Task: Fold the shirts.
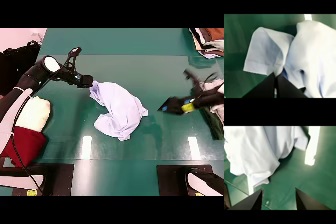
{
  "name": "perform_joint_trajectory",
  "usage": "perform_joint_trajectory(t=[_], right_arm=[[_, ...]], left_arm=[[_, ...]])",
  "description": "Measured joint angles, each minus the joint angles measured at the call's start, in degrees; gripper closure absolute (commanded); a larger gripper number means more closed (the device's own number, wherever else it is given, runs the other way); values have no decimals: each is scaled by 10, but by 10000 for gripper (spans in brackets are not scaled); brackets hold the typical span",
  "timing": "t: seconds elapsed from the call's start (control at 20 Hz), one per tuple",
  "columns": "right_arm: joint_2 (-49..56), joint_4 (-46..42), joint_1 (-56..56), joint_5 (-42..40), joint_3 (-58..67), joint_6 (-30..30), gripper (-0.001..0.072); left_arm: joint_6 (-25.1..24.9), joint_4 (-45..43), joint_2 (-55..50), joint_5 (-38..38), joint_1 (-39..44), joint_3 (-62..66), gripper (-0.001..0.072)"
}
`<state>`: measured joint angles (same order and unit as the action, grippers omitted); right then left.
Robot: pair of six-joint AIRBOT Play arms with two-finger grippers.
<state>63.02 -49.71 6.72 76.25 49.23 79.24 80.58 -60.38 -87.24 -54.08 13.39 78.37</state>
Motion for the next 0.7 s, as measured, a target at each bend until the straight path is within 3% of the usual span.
perform_joint_trajectory(t=[0.2,0.45,0.55,0.65,0.7], right_arm=[[0,80,61,-105,-112,-25,242],[9,116,133,-213,-151,-35,246],[28,121,153,-234,-147,-36,301],[52,122,169,-247,-131,-38,682],[65,117,176,-252,-120,-38,696]], left_arm=[[0,-6,3,-2,-3,1,687],[0,-9,3,-4,-3,1,687],[0,-9,3,-5,-3,1,687],[0,-9,3,-8,-3,1,687],[0,-9,3,-10,-3,1,687]])
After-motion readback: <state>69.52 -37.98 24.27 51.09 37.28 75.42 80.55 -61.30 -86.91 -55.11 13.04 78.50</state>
